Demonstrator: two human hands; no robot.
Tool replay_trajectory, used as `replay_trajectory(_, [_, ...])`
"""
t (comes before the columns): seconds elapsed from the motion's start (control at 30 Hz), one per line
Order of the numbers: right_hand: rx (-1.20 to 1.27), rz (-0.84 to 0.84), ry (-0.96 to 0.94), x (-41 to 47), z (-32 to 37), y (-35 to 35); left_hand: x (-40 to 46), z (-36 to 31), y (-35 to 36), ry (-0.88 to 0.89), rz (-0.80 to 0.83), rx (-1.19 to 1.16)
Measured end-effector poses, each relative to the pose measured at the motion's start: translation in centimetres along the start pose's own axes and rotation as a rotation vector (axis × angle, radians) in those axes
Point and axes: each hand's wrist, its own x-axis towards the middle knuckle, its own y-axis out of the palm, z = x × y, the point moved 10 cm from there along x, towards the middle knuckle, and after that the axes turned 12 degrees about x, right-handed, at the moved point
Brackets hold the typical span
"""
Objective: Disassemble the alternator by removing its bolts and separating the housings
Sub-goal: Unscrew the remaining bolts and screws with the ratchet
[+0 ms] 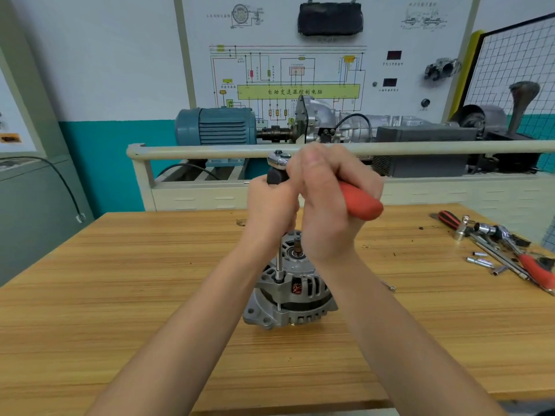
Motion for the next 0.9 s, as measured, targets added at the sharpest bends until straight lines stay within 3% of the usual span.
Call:
replay_trajectory(0.13, [0.392, -0.113, 0.227, 1.5, -2.4, -2.4, 0.1, 0.7, 0.3, -0.022, 0.193, -0.058])
replay_trajectory(0.27, [0.908, -0.444, 0.562, 1.1, -7.1, -5.8, -0.2, -0.8, 1.5, 0.055, 0.433, -0.109])
replay_trajectory(0.37, [1.09, -0.618, 0.644, 0.5, -9.2, -6.8, -0.7, -1.0, 3.1, 0.009, 0.585, -0.221])
replay_trajectory(0.43, [1.097, -0.668, 0.637, 0.3, -9.5, -7.1, -0.7, -0.8, 3.7, -0.023, 0.603, -0.221])
replay_trajectory(0.53, [0.984, -0.62, 0.561, 0.4, -8.2, -7.2, -0.2, -0.4, 2.9, -0.037, 0.478, -0.152])
replay_trajectory(0.7, [0.557, -0.219, 0.292, 0.7, -3.4, -3.9, 0.4, 0.3, -0.1, -0.041, 0.047, -0.063])
replay_trajectory(0.8, [0.218, -0.07, 0.087, 0.1, -1.1, -1.6, 0.2, 0.0, -1.2, -0.005, -0.101, -0.024])
replay_trajectory(0.9, [0.336, -0.049, 0.128, 0.7, -1.6, -1.6, 0.0, 0.1, -1.5, 0.011, -0.099, -0.036])
